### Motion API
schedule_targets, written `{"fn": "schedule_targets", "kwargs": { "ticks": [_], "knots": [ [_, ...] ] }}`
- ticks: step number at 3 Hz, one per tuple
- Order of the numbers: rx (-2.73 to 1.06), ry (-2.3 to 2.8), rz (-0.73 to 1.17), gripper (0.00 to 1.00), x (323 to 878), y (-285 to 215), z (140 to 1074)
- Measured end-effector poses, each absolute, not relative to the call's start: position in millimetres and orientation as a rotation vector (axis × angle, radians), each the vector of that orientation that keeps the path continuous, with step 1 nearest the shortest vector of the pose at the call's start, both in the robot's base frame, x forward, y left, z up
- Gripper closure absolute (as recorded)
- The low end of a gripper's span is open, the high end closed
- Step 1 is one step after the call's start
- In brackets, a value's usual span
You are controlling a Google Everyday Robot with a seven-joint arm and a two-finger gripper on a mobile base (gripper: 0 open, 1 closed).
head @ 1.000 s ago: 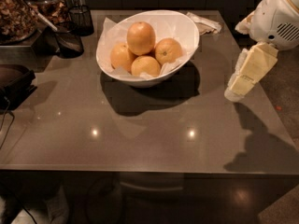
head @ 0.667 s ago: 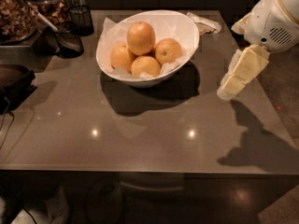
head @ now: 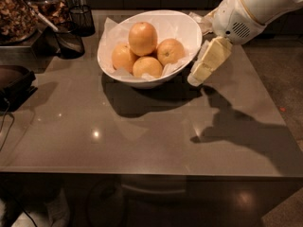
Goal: Pick orange from white bowl
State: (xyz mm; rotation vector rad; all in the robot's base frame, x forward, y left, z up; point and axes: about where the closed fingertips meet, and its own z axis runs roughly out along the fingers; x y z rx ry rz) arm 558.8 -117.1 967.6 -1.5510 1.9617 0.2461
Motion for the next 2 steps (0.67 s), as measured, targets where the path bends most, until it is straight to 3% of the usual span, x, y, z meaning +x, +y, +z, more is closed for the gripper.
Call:
{"fn": "schedule_targets", "kwargs": {
  "ticks": [2],
  "knots": [
    [-1.530, 1.950, 0.232, 0.00, 559.9, -115.6, 968.5]
  ]
}}
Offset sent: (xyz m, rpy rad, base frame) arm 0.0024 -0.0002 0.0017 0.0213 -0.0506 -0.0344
